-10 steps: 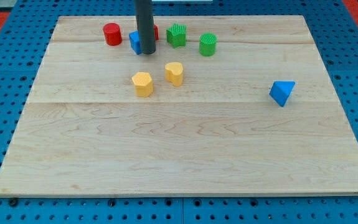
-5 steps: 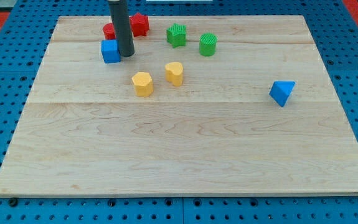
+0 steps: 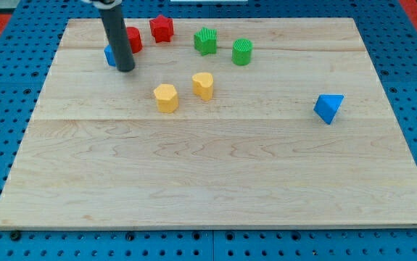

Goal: Move red circle to the red star

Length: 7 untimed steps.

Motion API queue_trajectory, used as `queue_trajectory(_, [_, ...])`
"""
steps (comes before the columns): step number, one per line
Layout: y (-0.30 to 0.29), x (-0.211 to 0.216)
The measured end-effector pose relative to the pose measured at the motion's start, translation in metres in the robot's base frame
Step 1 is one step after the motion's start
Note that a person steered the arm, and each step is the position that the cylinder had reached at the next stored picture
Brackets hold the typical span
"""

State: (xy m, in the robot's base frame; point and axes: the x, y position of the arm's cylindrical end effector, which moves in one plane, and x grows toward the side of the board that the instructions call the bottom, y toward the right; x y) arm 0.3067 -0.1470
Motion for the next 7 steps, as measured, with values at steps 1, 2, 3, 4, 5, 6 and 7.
queue_trajectory(1, [-0.006, -0.044])
queue_trajectory(2, [-0.013, -0.044])
queue_trajectory(3, [-0.014, -0.043])
queue_trajectory(4, [-0.024, -0.070])
queue_trajectory(5, [-0.014, -0.095])
queue_trajectory(6, [0.003, -0.112])
queue_trajectory(7, [-0.001, -0.115])
